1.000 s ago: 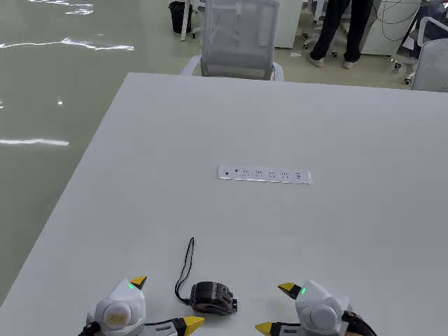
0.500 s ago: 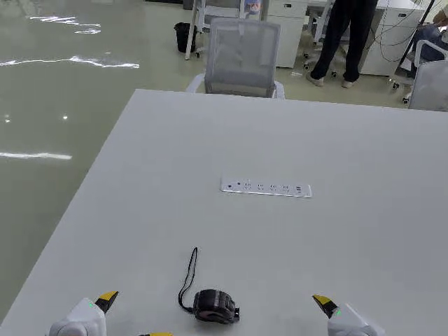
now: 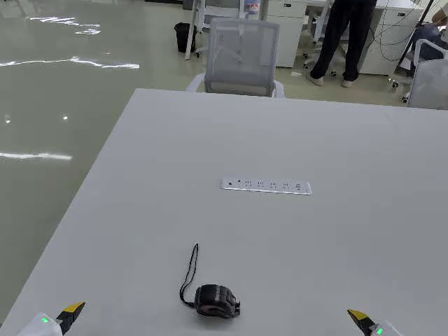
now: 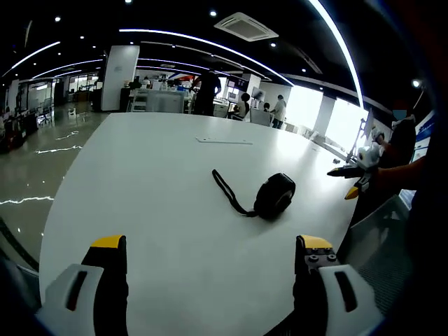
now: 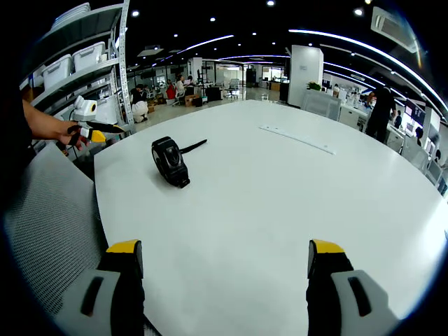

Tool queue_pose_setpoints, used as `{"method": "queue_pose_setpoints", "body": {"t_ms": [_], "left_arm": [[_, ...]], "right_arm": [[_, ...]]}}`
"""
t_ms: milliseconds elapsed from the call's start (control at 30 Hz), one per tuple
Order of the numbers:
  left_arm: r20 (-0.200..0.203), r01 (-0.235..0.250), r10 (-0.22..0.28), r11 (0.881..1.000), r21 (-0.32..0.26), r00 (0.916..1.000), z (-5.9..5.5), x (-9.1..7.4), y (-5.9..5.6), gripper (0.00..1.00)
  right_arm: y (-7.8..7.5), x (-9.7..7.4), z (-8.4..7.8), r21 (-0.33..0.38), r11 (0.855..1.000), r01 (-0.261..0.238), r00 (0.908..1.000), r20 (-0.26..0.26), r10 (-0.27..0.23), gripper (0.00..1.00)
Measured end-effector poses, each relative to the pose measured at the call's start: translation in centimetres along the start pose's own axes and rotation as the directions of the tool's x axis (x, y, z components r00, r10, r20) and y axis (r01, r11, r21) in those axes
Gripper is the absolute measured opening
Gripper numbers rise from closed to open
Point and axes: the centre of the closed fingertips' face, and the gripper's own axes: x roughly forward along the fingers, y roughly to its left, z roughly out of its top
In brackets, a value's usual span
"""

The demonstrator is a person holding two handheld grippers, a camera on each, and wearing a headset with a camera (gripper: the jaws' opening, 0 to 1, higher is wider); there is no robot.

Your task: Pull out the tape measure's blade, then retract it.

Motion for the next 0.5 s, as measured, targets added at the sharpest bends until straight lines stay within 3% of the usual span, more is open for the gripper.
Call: {"method": "queue_pose_setpoints", "body": {"t_ms": [133, 267, 500], "left_arm": [[0.011, 0.014, -0.014, 1.000, -0.010, 0.9998, 0.5, -1.1, 0.3, 0.99], [-0.006, 0.012, -0.012, 1.000, 0.003, 0.9999, 0.5, -1.3, 0.3, 0.99], [-0.028, 0.042, -0.041, 0.999, 0.031, 0.9988, 0.2, -1.8, -0.6, 0.99]], "right_arm": [[-0.4, -1.6, -0.2, 0.003, 1.000, 0.016, 0.9998, 0.015, -0.016, 1.00], [-1.1, -3.4, -0.8, 0.017, 0.999, 0.045, 0.9989, 0.015, -0.046, 1.00], [-0.8, -5.1, -2.0, 0.067, 0.995, 0.075, 0.9969, 0.020, -0.077, 1.00]]}}
